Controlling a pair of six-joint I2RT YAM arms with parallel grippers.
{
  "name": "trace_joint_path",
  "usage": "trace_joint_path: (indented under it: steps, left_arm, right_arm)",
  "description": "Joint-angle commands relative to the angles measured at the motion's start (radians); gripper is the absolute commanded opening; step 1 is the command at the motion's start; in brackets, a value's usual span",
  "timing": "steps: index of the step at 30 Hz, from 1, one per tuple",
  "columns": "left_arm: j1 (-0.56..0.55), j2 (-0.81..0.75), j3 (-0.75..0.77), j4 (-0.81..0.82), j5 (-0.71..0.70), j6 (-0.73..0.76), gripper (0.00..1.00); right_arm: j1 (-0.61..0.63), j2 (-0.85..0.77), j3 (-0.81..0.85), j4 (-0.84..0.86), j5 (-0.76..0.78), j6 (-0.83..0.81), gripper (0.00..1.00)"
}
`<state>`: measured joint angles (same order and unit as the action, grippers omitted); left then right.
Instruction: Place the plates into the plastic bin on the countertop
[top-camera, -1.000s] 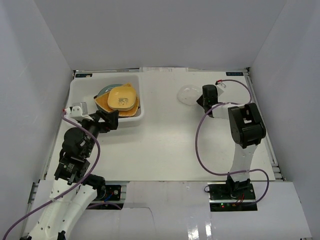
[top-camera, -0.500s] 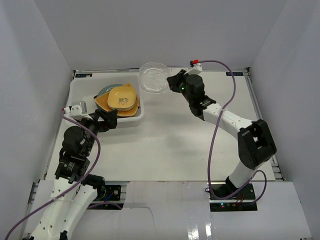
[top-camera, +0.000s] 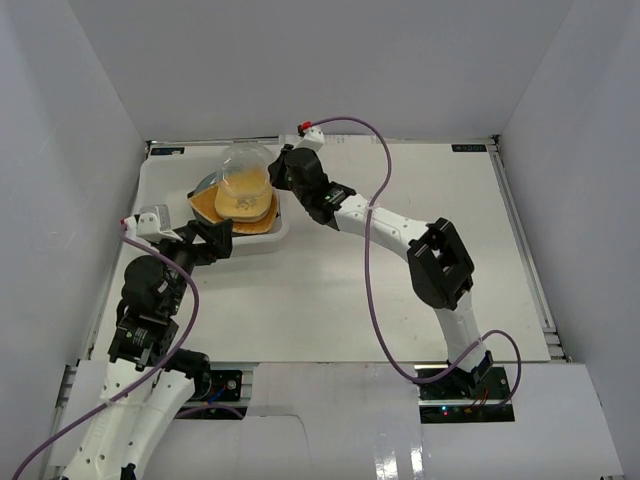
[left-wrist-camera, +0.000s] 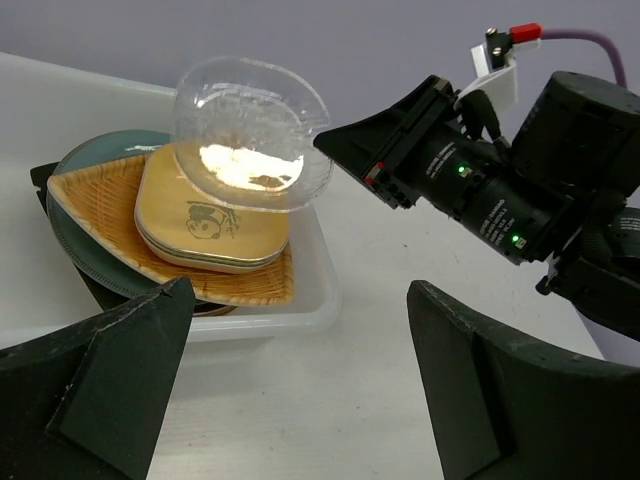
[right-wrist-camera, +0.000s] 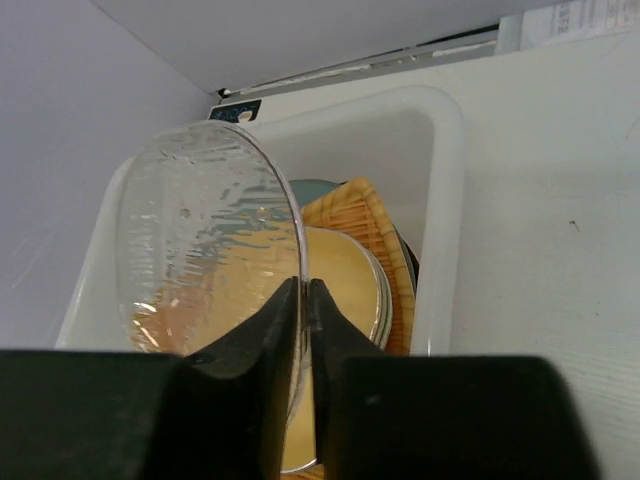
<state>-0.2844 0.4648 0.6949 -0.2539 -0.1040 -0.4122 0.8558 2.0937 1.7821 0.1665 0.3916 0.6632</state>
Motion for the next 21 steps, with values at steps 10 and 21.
trace_joint_path:
  steps: [10,21]
  left_arm:
    - [-0.001,-0.018,0.005,0.010,-0.013,0.003,0.98]
    - [-0.004,-0.012,0.000,0.018,0.009,0.001,0.98]
  right_arm:
    - [0.055,-0.157,-0.091,0.065,0.042,-0.056,0.80]
    - [0.051,-0.786,-0.850,0.242,0.269,-0.471,0.90]
